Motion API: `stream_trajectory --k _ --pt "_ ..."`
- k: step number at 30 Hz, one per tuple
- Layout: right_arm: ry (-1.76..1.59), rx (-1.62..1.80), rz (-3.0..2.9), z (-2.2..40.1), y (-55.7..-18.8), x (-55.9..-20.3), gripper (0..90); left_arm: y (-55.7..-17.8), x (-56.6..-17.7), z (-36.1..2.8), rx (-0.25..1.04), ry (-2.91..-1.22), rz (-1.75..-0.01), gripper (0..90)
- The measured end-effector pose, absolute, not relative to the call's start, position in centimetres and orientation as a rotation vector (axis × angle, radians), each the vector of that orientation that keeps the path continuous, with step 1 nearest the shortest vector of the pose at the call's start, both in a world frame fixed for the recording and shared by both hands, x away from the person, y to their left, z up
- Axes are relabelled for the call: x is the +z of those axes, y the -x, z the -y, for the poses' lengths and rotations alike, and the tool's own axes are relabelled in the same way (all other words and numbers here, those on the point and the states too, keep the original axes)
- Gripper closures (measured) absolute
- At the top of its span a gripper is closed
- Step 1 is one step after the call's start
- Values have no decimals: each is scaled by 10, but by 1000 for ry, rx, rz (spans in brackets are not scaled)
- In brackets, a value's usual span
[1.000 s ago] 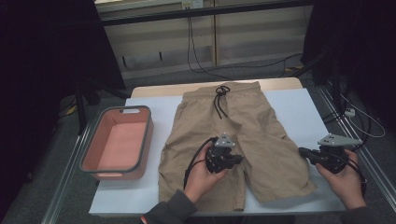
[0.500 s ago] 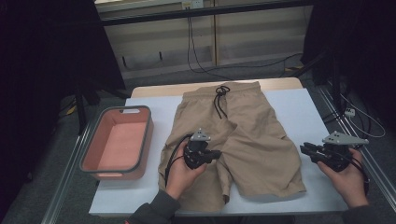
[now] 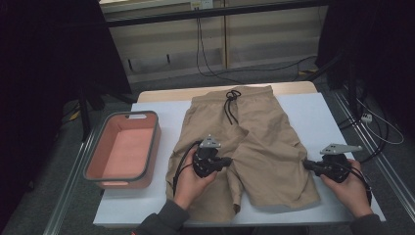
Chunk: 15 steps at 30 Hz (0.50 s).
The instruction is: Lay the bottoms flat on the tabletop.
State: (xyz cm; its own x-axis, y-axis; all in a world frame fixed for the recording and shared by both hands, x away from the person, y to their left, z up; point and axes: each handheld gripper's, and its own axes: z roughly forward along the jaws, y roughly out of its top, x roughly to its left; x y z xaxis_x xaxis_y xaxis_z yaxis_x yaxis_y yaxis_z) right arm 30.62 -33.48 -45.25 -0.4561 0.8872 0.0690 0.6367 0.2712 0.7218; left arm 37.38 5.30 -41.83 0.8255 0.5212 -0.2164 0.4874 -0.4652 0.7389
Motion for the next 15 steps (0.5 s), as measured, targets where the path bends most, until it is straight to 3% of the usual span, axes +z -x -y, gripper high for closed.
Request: stream_trajectory --k 6,15 --pt "-1430 1035 -2010 362 -303 -433 900 -373 -420 -50 52 -2148 -723 897" --pt "-1359 965 -1952 360 -315 -438 900 -374 -425 -42 70 -2156 -718 896"
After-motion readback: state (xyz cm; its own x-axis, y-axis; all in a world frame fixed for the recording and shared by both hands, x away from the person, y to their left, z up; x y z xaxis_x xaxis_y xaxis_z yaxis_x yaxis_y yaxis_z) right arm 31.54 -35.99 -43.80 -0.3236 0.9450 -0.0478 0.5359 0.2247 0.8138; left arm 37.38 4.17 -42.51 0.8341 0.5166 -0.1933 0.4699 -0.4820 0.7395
